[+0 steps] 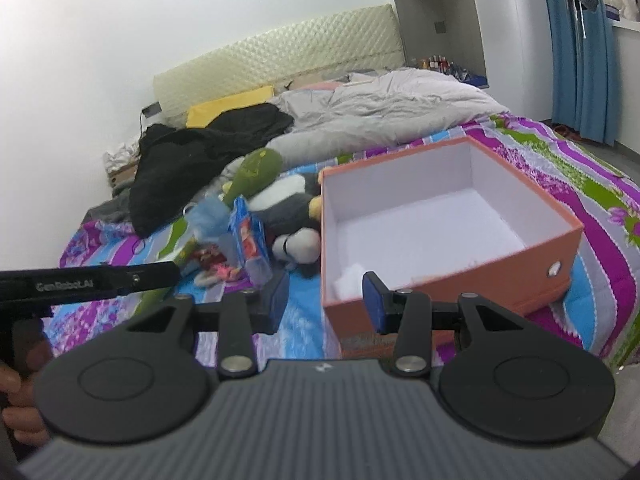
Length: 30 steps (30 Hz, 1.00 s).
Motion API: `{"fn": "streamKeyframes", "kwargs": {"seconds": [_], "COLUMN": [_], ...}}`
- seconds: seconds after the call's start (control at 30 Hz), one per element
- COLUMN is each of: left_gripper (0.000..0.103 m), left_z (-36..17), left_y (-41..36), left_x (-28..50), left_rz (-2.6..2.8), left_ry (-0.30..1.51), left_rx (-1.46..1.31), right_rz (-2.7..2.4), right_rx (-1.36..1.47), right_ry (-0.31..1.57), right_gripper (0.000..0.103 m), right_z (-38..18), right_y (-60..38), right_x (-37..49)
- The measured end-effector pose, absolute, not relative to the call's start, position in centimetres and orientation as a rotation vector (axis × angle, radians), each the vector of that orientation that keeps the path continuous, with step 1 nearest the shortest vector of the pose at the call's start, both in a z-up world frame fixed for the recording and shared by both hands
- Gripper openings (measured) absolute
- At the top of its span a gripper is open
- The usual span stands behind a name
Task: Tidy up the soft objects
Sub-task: 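Move both tools back toward the pile of items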
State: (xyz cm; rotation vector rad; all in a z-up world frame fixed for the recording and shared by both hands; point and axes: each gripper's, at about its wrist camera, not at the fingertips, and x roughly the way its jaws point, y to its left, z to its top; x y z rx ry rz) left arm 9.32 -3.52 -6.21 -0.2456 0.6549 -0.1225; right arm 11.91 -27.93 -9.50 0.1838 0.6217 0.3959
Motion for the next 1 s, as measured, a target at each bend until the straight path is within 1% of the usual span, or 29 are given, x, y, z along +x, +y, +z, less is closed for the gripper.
{"fn": "streamKeyframes", "kwargs": {"seconds": [0.27,0.53,0.73,0.83,1.0], "left_gripper": [0.041,0.041,0.041,0.045,0.046], "left_z": [-6.9,-8.4,-9.7,-10.8,-12.8], "left_y": [-1.9,0.6,2.4,3.4,5.3], "left_x": [5.3,4.3,5.0,6.3,8.6], "left_rz": [-0.061,-0.010,0.026,0.043,0.086], "left_ry": [0.676,0.703,0.715,0.723,0.744], "left_rx": [-0.258,-0.278,-0.300,-0.311,-0.313], "right_rz": [0.413,0.483,0.519,0.537,0.565], "right_rx": [0.152,0.122,0.106,0.089,0.070], "right_ry": [0.633,0.653,0.666,0.671,0.667], "right_gripper": [0.044,0.044,0.044,0.044,0.044], "right_z": [-10.0,-10.8,-11.8,-12.3,-13.0], "right_y": [-26.4,-23.7,-21.6,-20.4,-18.3], "right_x": [8.8,7.5,8.5,9.3,11.5]}}
